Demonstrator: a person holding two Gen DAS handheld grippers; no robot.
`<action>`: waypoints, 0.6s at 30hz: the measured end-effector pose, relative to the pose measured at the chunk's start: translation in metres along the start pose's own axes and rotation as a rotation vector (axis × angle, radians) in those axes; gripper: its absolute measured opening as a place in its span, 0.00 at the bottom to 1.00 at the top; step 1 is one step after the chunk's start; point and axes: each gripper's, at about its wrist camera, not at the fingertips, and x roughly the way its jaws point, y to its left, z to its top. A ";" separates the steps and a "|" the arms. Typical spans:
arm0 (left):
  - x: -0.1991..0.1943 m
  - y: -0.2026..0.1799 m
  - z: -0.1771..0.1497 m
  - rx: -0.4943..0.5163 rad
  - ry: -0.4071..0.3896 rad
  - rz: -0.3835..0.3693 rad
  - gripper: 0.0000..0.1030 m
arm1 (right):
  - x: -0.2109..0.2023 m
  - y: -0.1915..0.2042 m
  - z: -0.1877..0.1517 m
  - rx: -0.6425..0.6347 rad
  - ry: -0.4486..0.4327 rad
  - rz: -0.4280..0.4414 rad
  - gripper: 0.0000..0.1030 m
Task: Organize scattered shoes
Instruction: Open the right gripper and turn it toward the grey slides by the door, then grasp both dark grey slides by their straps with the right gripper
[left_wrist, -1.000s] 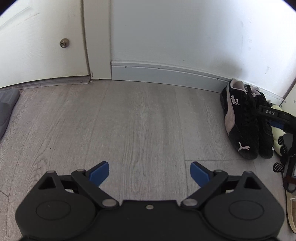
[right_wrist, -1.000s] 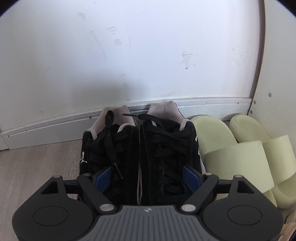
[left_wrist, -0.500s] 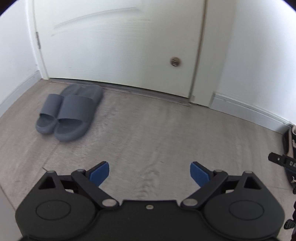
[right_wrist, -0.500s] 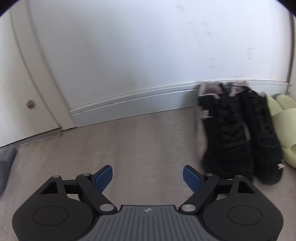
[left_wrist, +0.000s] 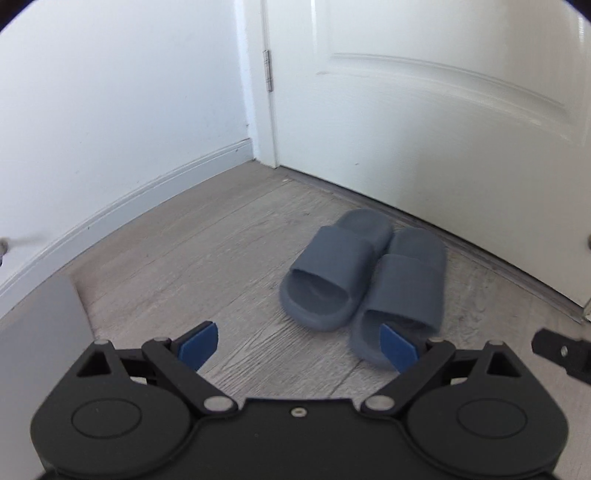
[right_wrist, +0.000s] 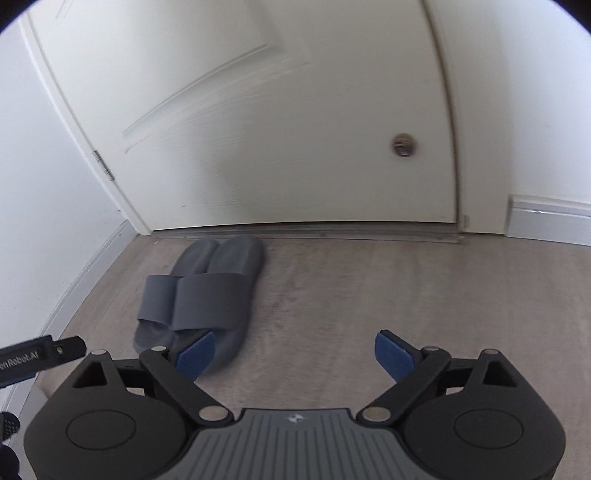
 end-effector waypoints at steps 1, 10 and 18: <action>0.010 0.007 -0.004 -0.015 0.027 0.014 0.92 | 0.011 0.016 0.001 -0.019 0.000 -0.001 0.93; 0.064 0.040 -0.022 -0.086 0.108 0.144 0.92 | 0.107 0.122 -0.030 -0.133 0.031 0.075 0.94; 0.084 0.065 -0.036 -0.219 0.174 0.127 0.92 | 0.141 0.162 -0.049 -0.172 0.028 0.024 0.94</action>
